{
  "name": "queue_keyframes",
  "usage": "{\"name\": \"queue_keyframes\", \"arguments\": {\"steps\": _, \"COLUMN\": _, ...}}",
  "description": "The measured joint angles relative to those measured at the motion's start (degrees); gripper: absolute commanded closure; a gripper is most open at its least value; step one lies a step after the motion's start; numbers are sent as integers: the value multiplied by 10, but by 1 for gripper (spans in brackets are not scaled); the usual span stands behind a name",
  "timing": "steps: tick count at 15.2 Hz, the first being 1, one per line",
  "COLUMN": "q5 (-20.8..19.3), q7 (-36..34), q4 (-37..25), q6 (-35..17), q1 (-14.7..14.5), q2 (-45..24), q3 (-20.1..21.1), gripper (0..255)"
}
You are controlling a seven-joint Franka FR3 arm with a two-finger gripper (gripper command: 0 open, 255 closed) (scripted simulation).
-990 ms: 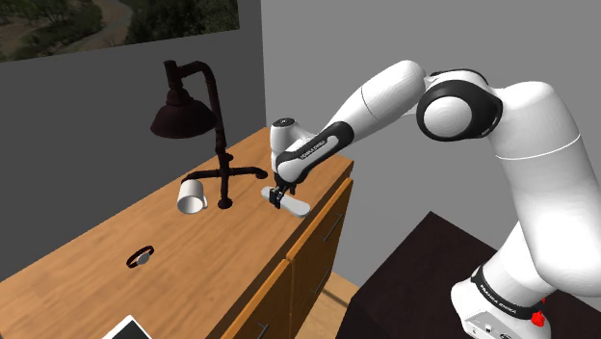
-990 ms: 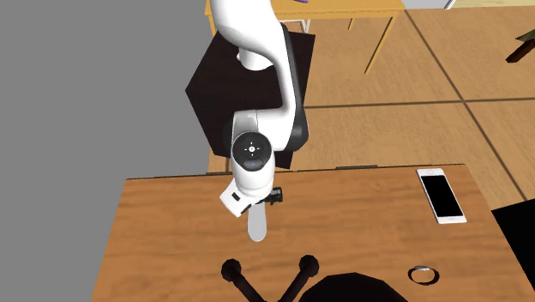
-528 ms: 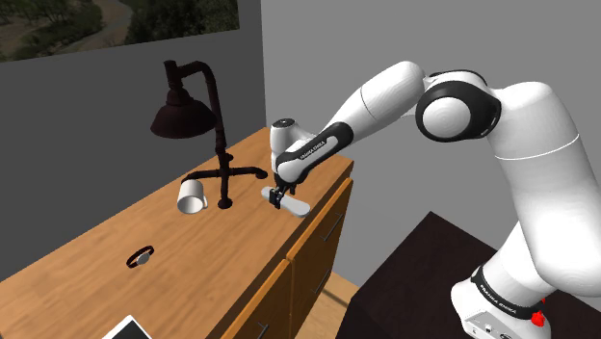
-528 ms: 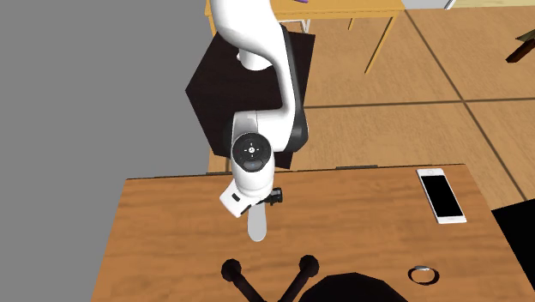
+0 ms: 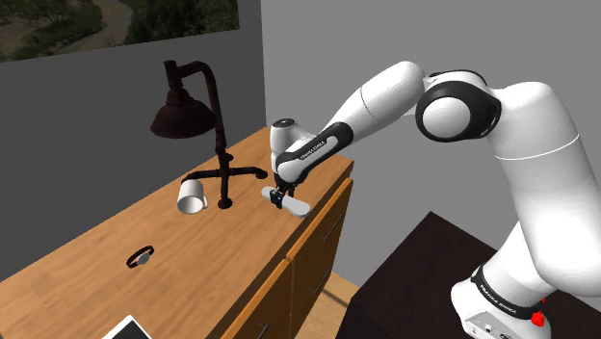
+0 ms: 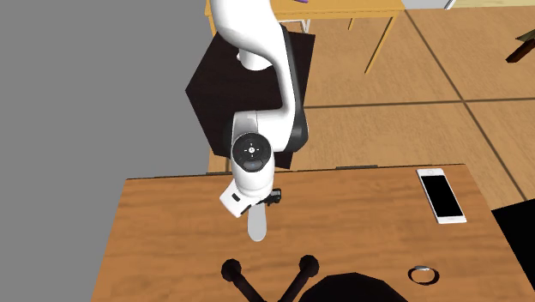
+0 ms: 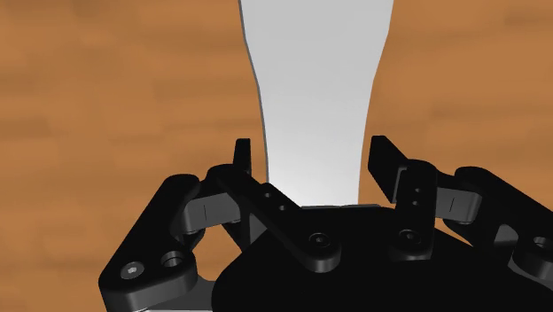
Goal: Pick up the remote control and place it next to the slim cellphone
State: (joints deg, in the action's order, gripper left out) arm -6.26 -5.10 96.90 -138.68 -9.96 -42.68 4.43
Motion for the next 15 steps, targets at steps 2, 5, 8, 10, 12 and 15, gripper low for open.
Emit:
{"name": "queue_keyframes", "arguments": {"steps": 2, "q5": 0, "q7": 0, "q4": 0, "q6": 0, "q1": 0, "q2": 0, "q3": 0, "gripper": 255}}
{"name": "queue_keyframes", "arguments": {"steps": 5, "q5": 1, "q7": 1, "q4": 3, "q6": 9, "q1": 1, "q2": 12, "q3": 1, "gripper": 255}}
{"name": "queue_keyframes", "arguments": {"steps": 8, "q5": 3, "q7": 1, "q4": 3, "q6": 23, "q1": 1, "q2": 27, "q3": 3, "gripper": 255}}
{"name": "queue_keyframes", "arguments": {"steps": 10, "q5": 4, "q7": 3, "q4": 6, "q6": 32, "q1": 3, "q2": 39, "q3": 3, "gripper": 255}}
{"name": "queue_keyframes", "arguments": {"steps": 12, "q5": 5, "q7": 3, "q4": 7, "q6": 43, "q1": 2, "q2": 50, "q3": 5, "gripper": 255}}
{"name": "queue_keyframes", "arguments": {"steps": 15, "q5": 7, "q7": 5, "q4": 10, "q6": 57, "q1": 4, "q2": 67, "q3": 6, "gripper": 255}}
